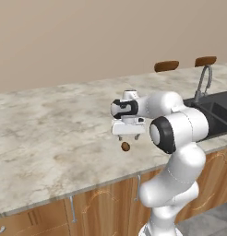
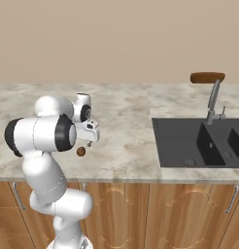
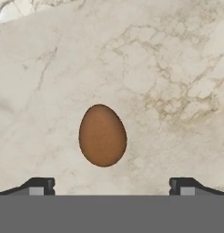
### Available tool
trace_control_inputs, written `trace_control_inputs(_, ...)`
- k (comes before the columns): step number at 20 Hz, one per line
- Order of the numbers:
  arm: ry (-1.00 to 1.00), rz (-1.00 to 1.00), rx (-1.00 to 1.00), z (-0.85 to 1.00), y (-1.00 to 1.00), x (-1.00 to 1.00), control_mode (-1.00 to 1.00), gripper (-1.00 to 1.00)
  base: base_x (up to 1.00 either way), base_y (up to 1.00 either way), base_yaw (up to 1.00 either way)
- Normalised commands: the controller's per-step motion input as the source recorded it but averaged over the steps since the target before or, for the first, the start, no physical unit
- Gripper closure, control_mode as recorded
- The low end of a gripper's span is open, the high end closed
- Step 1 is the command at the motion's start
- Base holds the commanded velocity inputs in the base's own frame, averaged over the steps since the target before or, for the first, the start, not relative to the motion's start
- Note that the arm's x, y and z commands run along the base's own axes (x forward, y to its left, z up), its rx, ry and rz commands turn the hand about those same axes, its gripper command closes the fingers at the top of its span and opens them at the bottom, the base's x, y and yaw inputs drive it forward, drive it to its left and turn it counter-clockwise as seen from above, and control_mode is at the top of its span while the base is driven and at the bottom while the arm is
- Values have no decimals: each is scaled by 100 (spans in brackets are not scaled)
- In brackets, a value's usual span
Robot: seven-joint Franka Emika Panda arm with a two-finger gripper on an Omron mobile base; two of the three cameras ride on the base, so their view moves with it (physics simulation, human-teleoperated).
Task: Gather the eggs and milk located in the vicinity of the sink area and place them right next to the bowl.
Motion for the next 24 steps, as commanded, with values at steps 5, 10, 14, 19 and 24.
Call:
trace_control_inputs(5, -1, 0, -2, -6, 7, -15, -100, -100, 0, 0, 0)
trace_control_inputs(10, 0, 0, -3, 0, 2, 29, -100, -100, 0, 0, 0)
trace_control_inputs(14, 0, 0, -3, -4, 0, 14, -100, -100, 0, 0, 0)
trace_control_inputs(19, 0, 0, -1, -15, 1, 5, -100, -100, 0, 0, 0)
trace_control_inputs(24, 0, 0, 0, -31, 5, 0, -100, -100, 0, 0, 0)
